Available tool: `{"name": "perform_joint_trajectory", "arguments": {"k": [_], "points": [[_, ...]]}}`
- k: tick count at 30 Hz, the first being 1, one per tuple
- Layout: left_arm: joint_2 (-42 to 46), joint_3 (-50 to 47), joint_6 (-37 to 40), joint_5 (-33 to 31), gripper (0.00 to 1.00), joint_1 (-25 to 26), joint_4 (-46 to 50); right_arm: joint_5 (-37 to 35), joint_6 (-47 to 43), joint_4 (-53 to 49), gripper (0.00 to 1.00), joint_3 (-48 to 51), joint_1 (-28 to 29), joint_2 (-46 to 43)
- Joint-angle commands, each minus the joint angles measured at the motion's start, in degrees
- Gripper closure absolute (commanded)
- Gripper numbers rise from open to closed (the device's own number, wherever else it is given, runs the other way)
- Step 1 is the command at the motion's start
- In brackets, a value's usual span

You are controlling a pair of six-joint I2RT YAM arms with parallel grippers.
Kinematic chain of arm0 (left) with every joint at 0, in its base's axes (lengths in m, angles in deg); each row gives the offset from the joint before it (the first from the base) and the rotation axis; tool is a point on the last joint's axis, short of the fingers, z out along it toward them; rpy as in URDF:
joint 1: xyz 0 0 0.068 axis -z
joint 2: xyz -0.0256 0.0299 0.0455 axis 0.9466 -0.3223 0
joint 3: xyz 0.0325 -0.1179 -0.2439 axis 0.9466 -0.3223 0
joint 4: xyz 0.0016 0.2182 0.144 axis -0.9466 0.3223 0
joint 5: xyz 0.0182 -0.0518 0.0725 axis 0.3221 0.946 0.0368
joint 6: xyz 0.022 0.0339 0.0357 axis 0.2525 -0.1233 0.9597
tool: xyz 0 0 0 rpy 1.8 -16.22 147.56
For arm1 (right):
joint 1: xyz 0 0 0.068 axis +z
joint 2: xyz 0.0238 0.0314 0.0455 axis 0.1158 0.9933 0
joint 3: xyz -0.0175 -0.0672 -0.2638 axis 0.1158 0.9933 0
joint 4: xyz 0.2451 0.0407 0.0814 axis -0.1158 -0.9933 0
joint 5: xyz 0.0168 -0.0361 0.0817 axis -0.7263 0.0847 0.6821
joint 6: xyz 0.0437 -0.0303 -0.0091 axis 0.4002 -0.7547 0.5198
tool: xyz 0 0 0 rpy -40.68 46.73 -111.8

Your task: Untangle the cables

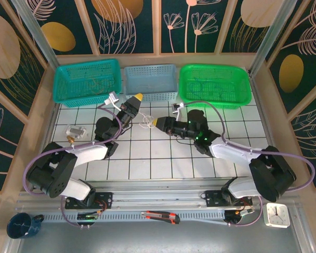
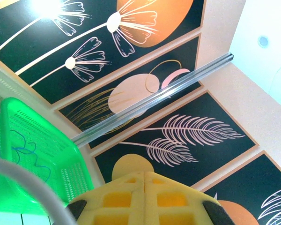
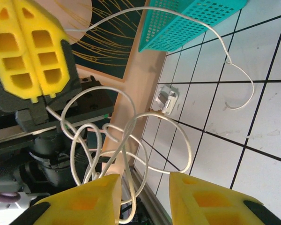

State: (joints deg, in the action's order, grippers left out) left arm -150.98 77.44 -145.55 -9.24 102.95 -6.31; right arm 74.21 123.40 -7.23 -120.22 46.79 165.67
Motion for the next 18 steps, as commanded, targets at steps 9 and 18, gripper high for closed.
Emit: {"name": "perform_joint_trajectory", "arguments": {"k": [9,18], "points": [[-1.22,-0.92,-0.37,-0.5,1.0,-0.42,-5.39,-1.76,1.59,6.58,1.0,-1.52,0.36,3.41],[2.0,2.0,0.86,2.4,1.0,-3.52,-0.54,-16.86,-8.64,-12.39,1.0,3.41,-6.53,-3.03]]}}
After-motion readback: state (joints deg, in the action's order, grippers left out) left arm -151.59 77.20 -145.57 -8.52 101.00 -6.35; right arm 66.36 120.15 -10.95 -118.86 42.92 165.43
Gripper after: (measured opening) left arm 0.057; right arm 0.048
